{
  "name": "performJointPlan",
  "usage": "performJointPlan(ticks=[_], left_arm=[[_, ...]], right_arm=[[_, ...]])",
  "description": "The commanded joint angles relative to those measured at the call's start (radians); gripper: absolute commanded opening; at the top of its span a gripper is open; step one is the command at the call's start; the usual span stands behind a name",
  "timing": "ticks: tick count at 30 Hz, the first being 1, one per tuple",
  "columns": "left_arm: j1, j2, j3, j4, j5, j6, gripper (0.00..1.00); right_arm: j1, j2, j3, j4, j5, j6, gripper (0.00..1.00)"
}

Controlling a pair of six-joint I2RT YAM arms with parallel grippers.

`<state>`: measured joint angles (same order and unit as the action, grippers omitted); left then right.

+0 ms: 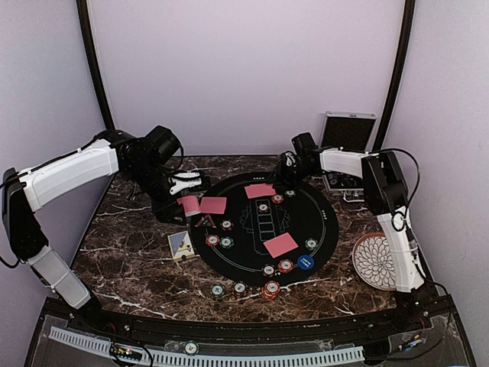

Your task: Distribute texas hold em gaming equipment

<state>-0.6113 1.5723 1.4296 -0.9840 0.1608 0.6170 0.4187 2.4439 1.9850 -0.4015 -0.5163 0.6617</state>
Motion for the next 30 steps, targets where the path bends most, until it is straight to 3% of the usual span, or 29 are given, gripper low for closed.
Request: performJointPlan(ticks=[1,9,14,20,23,27,30], left_arm=[[0.004,-0.047,0.002,-0.018,0.012,0.008,0.0],[0.002,-0.048,0.001,-0.017,0.002,0.007,0.0],[0.002,-0.047,-0.001,-0.01,0.0,0.007,0.0],[0.002,-0.035,0.006,-0.004,-0.001,0.006,0.0],[0.002,-0.03,0.007,-0.001,-0.008,0.006,0.0],[0.003,-0.028,0.008,0.005,-0.011,0.004,0.0],[0.003,-0.025,0.013,0.007,-0.01,0.0,0.0]], right_arm=[[-0.017,0.036,0.079,-0.041,0.006,-0.034,0.38],[-0.037,-0.004,0.1,-0.061,0.045,-0.051,0.57],[-0.015,-0.181,-0.111,0.098,0.0,-0.009,0.69],[0.064,-0.353,-0.375,0.262,-0.06,0.051,0.73],[0.128,-0.425,-0.502,0.38,-0.118,0.102,0.76],[0.217,-0.495,-0.677,0.709,-0.23,0.338,0.82],[0.279,-0.496,-0.717,0.843,-0.248,0.445,0.84]])
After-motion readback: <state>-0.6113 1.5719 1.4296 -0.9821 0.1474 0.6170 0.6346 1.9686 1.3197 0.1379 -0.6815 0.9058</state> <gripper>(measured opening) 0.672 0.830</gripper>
